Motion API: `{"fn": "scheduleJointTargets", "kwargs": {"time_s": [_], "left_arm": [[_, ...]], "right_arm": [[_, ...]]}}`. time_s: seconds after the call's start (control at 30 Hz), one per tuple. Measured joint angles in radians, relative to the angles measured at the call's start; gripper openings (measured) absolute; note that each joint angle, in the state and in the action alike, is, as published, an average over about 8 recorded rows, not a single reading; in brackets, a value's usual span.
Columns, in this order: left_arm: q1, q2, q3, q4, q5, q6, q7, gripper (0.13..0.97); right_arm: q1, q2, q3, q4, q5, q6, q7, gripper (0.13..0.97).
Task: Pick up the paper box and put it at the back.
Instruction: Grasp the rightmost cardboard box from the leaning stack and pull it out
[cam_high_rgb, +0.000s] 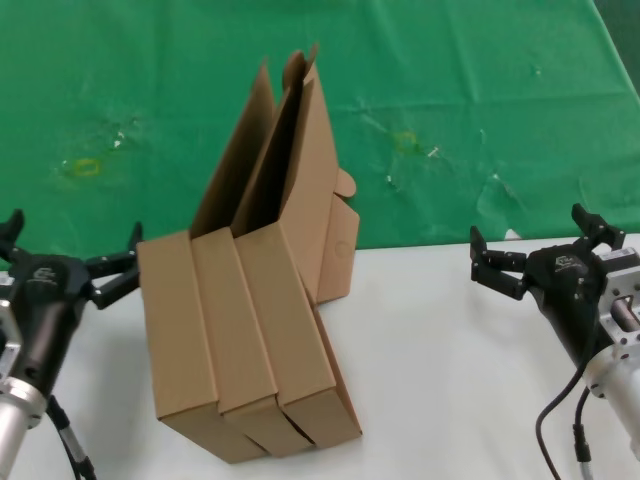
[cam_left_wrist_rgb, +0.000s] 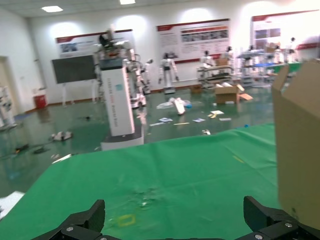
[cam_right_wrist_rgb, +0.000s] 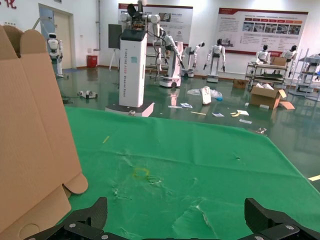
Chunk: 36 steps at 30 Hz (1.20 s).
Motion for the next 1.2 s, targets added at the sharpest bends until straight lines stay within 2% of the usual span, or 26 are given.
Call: {"fn": "scheduleJointTargets", "kwargs": {"time_s": [0.27, 1.0, 1.2], "left_arm": [[0.004, 0.013, -0.039, 0.008, -0.026, -0.011, -0.029, 0.965], [0.013, 0.007, -0.036, 0.005, -0.025, -0.027, -0.046, 0.951], [0.013, 0.007, -0.036, 0.005, -0.025, -0.027, -0.046, 0.888]], "right_arm": [[0.000, 0.000, 0.000, 0.000, 0.000, 0.000, 0.000, 0.966], [0.000, 0.000, 0.000, 0.000, 0.000, 0.000, 0.000, 0.966], [-0.006, -0.002, 0.006, 0.004, 0.005, -0.025, -0.012, 0.966]]}}
